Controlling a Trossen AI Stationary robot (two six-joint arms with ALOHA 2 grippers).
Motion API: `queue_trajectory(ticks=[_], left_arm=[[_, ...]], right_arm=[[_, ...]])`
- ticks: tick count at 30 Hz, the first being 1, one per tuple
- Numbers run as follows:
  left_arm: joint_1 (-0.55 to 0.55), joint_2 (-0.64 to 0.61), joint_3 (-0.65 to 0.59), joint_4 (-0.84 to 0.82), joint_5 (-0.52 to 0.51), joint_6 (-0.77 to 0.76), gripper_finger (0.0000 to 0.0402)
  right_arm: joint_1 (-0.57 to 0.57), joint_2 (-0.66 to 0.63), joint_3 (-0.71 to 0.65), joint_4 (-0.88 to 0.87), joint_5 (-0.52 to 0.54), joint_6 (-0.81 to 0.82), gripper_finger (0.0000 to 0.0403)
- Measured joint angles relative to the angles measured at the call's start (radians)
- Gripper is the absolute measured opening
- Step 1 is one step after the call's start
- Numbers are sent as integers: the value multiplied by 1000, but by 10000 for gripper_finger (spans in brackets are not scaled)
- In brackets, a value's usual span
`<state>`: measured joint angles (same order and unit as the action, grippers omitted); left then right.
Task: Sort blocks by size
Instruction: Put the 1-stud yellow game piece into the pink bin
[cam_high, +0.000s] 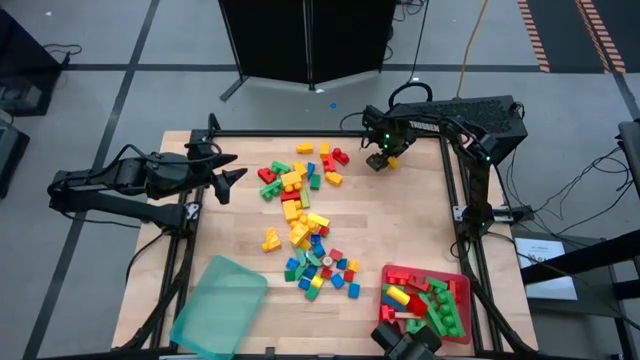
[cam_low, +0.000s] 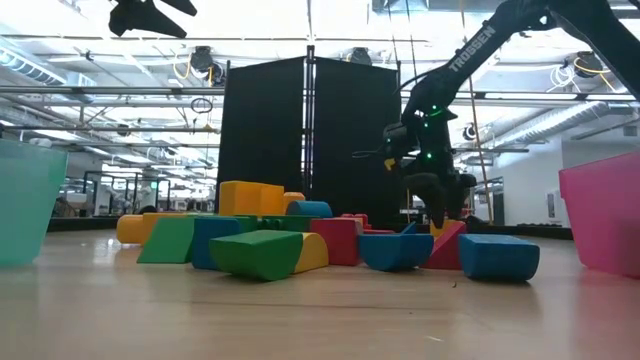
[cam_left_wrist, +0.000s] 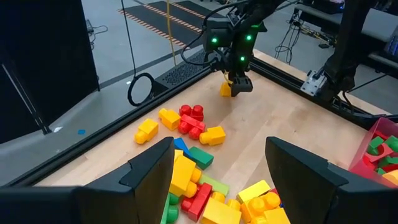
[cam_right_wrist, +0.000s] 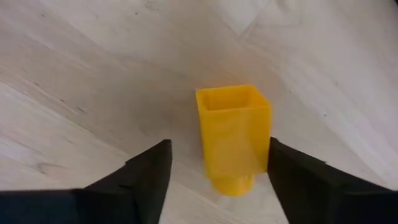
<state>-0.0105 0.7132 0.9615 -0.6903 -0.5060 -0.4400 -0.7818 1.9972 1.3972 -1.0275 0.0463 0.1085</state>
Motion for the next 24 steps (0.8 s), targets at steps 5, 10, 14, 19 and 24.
queue_trajectory(ticks=[5,10,14,19,24], left_arm=[[0,0,0,0,0,0,255],[0,0,0,0,0,1,255],[0,0,0,0,0,1,255],[0,0,0,0,0,1,255],[0,0,0,-1,0,1,255]], right_arm=[[2,0,0,-3,0,1,152],[6,-3,0,-4,1,2,112],[19,-4,4,-36,1,-1,112],[51,-24,57,-133,0,-23,112],[117,-103,150,-260,-3,-2,112]])
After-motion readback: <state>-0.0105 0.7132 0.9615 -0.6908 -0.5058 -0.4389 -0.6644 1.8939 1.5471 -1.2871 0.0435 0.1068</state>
